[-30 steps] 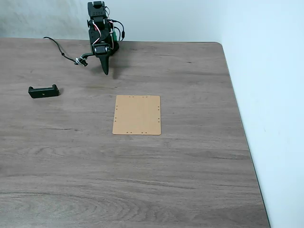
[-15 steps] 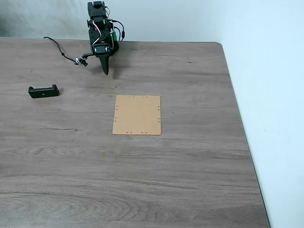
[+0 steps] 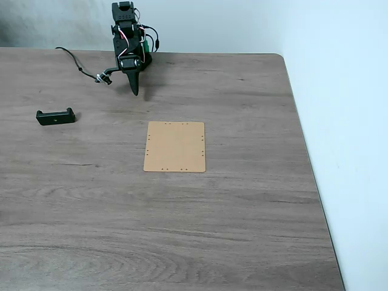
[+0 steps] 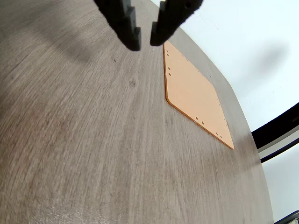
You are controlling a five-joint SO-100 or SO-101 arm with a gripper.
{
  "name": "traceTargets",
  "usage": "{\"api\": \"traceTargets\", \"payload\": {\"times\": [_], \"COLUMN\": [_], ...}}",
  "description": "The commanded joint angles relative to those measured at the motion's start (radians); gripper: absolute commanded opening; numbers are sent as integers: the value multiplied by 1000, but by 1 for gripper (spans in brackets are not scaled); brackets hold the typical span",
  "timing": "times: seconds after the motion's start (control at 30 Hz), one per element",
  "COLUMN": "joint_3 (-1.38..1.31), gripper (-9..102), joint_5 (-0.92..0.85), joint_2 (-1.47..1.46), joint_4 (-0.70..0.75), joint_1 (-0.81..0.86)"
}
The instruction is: Grasp a black block and then place it on the board.
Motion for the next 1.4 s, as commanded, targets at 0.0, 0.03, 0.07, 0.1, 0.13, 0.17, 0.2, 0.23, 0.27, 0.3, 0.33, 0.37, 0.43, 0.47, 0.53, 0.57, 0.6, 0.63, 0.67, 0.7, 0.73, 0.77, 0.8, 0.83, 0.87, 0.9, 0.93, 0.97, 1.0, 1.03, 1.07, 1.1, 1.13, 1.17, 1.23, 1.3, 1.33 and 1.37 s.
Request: {"api": "traceTargets", "payload": {"times": [0.0,0.03,0.07,0.1,0.13,0.17,0.2,0.23,0.27,0.3,0.33,0.37,0.43,0.47,0.53,0.57,0.6,0.63,0.67,0.7,0.73,0.77,0.8,0.83,0.87,0.9,0.93,0.97,1.0,1.03,1.07,1.1,1.13,1.17,1.23,1.3,1.33,1.37], "joint_3": [0,0,0,0,0,0,0,0,0,2,2,2,2,5,12,17,15,5,-12,-35,-61,-89,-117,-144,-175,-210,-247,-287,-327,-368,-411,-453,-491,-528,-606,-686,-721,-753], "gripper": [1,0,0,0,0,0,0,0,0,0,0,0,0,0,0,0,0,0,0,0,0,0,0,0,0,0,0,0,1,3,6,7,8,10,13,15,16,18], "joint_5": [6,5,3,3,3,3,5,3,3,2,-8,-18,-25,-67,-118,-172,-213,-242,-290,-333,-365,-396,-420,-446,-469,-492,-514,-540,-561,-584,-607,-621,-637,-647,-664,-673,-681,-689], "joint_2": [18,18,18,18,18,18,18,18,18,18,18,18,18,18,18,18,18,18,8,-26,-61,-94,-126,-161,-201,-241,-284,-327,-368,-410,-448,-485,-518,-552,-624,-701,-739,-775], "joint_4": [-8,-8,-8,-8,-8,-8,-8,-8,-8,-8,-9,-9,-14,-25,-48,-61,-74,-75,-72,-66,-60,-49,-46,-46,-44,-44,-41,-31,-18,-8,8,17,23,29,44,66,77,84], "joint_1": [-12,-11,-11,-11,-11,-11,-11,-11,-11,-11,-14,-23,-32,-32,-25,-14,8,25,35,48,60,71,86,98,110,124,133,146,161,178,195,216,238,261,308,356,377,396]}}
